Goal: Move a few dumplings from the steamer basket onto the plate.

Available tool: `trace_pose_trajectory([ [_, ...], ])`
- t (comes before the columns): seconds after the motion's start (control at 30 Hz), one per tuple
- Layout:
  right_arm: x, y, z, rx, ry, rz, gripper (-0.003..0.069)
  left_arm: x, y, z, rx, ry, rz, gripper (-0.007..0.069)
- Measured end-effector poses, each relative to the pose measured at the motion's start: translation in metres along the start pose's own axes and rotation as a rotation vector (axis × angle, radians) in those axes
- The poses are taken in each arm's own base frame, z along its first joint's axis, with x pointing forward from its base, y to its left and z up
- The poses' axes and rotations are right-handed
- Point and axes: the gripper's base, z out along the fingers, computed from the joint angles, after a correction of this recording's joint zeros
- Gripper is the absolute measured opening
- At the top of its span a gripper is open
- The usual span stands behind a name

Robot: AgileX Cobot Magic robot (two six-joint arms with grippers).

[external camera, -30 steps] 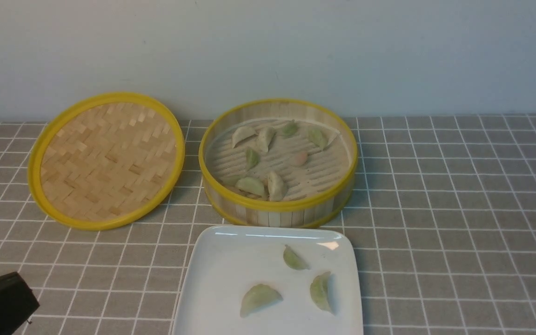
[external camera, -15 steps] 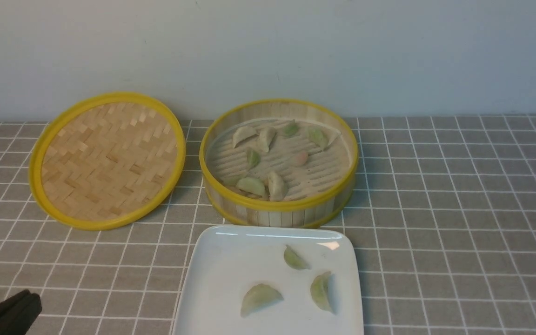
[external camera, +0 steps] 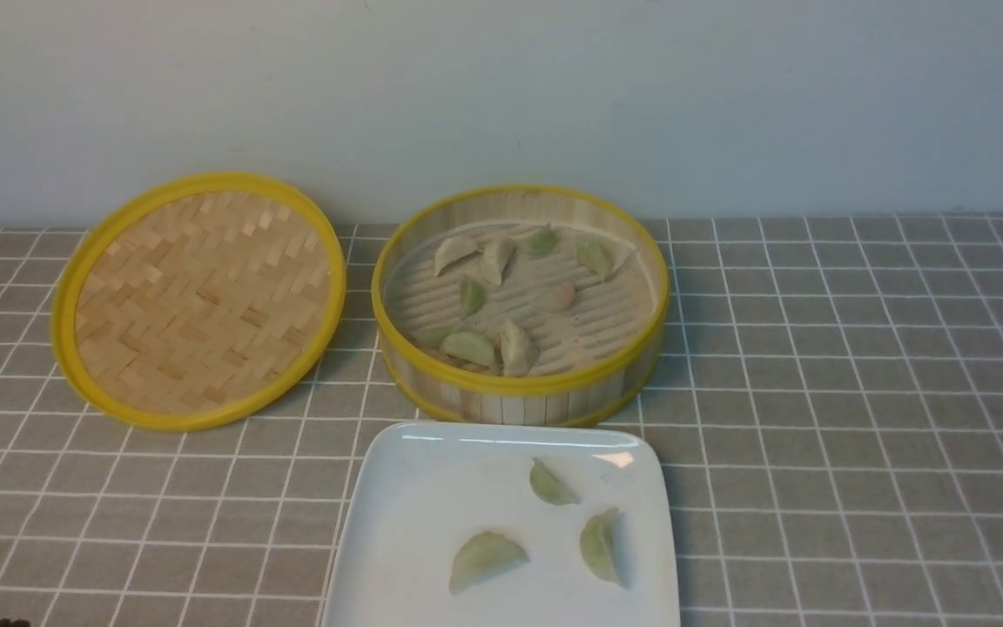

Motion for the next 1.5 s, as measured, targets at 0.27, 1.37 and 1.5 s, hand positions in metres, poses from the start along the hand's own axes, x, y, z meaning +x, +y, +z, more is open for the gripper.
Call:
trace_pose_trajectory([
  [0.27, 0.000, 0.000, 0.000, 0.000, 0.000, 0.000, -0.0014, 0.000, 0.000, 0.000, 0.000, 0.000, -0.003, -0.0005],
  [1.37, 0.092, -0.045, -0.010, 0.487, 0.265, -0.183, -0.0014, 0.000, 0.000, 0.000, 0.000, 0.000, -0.002, -0.0005],
  [1.5, 0.133, -0.066, -0.027, 0.685, 0.373, -0.154, -0.0014, 0.000, 0.000, 0.000, 0.000, 0.000, -0.002, -0.0005],
])
